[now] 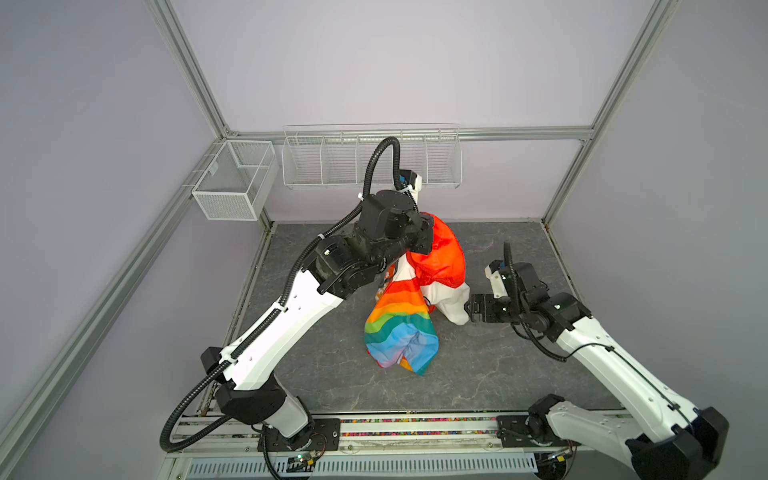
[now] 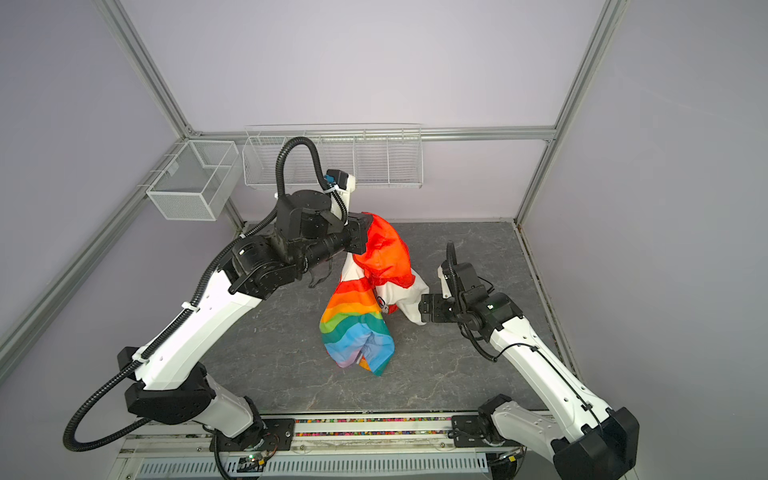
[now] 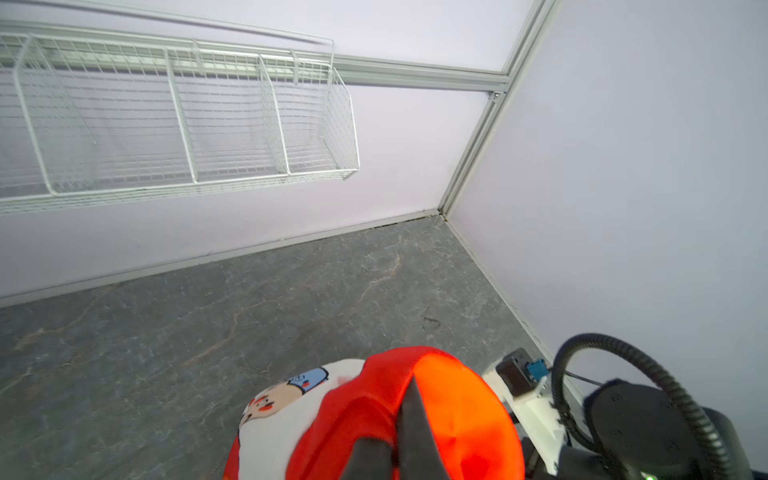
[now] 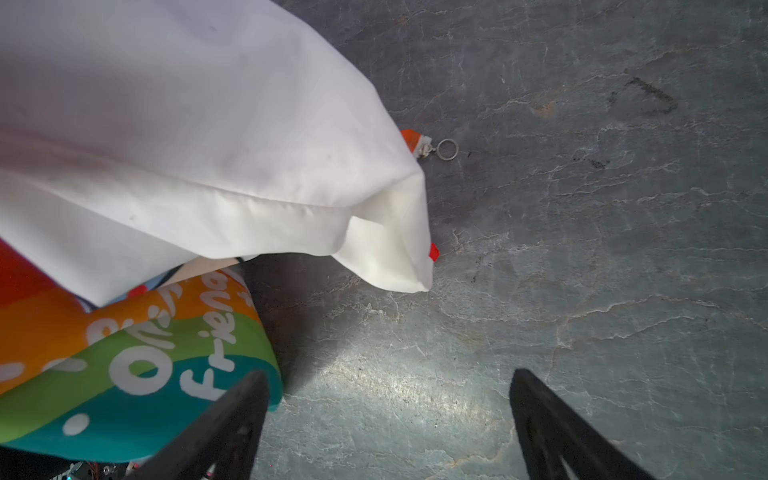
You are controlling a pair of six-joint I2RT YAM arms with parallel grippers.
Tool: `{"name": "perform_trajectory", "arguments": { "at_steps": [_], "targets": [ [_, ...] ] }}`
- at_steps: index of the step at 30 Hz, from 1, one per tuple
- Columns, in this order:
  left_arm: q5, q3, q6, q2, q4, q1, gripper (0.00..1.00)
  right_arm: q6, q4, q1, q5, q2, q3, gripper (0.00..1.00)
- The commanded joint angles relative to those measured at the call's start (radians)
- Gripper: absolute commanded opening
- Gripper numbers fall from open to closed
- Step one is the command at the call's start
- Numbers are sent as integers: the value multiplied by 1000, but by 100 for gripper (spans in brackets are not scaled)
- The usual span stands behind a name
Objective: Zip up the jacket
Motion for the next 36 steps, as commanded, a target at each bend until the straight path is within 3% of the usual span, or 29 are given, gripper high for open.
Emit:
{"name": "perform_trajectory", "arguments": {
  "at_steps": [1,17,19,22,25,31,36],
  "targets": [
    [-101,27,18,42,-45,86,0,-3,17,-3,-25,1,19,94],
    [-86,-585,-235,-109,109,569,0,32,61,21,-90,26,-19,90],
    [-90,-623,-243,-120,104,615,10,36,74,29,-89,42,-17,90],
    [-75,-671,-253,-146,100,670,45,39,96,41,-88,79,-8,90],
    [-47,-706,-252,-193,99,677,58,42,121,46,-83,132,15,90],
    [91,-857,-337,-338,99,624,63,60,206,48,-100,307,94,90],
    [206,-1152,-517,-461,226,507,64,93,259,48,-127,531,246,84]
  ]
}}
